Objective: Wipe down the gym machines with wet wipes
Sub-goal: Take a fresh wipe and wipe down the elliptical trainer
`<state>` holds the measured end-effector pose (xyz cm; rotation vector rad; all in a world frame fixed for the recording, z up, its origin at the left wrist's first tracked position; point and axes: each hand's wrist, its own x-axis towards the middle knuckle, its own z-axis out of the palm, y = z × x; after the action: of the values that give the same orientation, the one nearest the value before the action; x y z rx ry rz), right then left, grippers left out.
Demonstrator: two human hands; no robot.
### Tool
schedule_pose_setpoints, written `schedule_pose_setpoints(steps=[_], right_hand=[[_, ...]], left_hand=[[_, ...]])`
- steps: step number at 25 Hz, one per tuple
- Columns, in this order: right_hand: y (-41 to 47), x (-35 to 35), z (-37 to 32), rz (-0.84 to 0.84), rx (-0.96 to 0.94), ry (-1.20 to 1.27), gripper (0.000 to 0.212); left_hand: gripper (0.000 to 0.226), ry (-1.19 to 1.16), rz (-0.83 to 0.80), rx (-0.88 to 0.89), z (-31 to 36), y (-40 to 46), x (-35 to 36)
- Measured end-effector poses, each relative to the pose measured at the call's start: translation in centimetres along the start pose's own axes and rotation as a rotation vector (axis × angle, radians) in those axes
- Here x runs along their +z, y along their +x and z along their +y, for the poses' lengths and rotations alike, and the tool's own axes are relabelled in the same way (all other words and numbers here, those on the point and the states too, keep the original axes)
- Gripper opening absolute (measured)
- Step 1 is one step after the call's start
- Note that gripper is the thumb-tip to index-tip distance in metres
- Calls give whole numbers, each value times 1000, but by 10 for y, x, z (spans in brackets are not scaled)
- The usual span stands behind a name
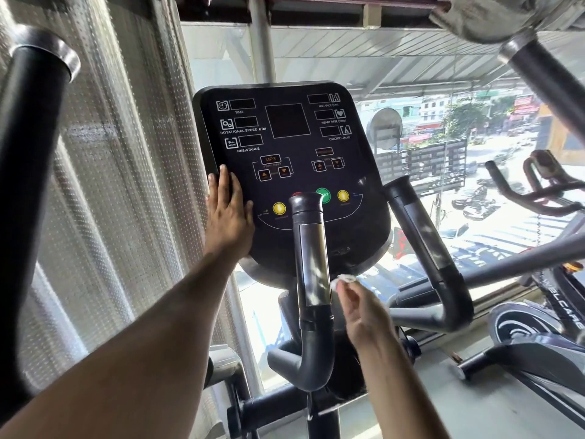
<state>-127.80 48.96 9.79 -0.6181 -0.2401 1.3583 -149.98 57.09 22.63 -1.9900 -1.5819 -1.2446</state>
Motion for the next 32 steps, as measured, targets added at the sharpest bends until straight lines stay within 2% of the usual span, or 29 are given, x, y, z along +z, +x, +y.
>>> schedule_pose_setpoints(steps=[2,4,6,8,10,11,13,16,20,22,24,25,28,30,32], right_hand=[[7,1,-30,111,-183,63,10],[8,7,-54,156,-301,-15,13],[0,14,-68,104,-305,-259,6],[-7,21,-79,6,-341,-500,13],[-16,14,-80,32,-508,-810,7],[-25,7,-75,44,-618,-940,13],[-40,-19,-52,-32,-711,-1040,12],[-75,-56,-12,-106,-622,-944,13],[-124,-89,38,-67,-530,-919,16],[-143,-96,60,-122,-389,-926,12],[-159,-98,89,-248,-199,-922,5],[-168,-96,106,-315,-137,-954,8],[-205,-74,164,-573,-18,-1098,10],[-240,-46,193,-771,72,-1092,13],[-267,-15,220,-940,95,-1061,12]], left_hand=[[63,20,-16,-3,1,1,2],[64,40,-54,-20,3,0,-2],[65,59,-78,-31,7,-2,-6],[65,96,-88,14,15,-11,-8],[65,10,-107,21,28,-30,-11],[64,-61,-112,-6,34,-43,-13],[62,-201,-131,-49,40,-82,-21],[62,-309,-224,-11,41,-170,-43],[53,-404,-373,-80,34,-281,-79],[45,-416,-383,-163,20,-325,-103],[41,-388,-388,-312,-4,-364,-129],[43,-370,-372,-399,-19,-384,-144],[33,-324,-257,-626,-59,-440,-200],[24,-281,-192,-729,-79,-460,-237],[25,-214,-125,-783,-94,-470,-272]])
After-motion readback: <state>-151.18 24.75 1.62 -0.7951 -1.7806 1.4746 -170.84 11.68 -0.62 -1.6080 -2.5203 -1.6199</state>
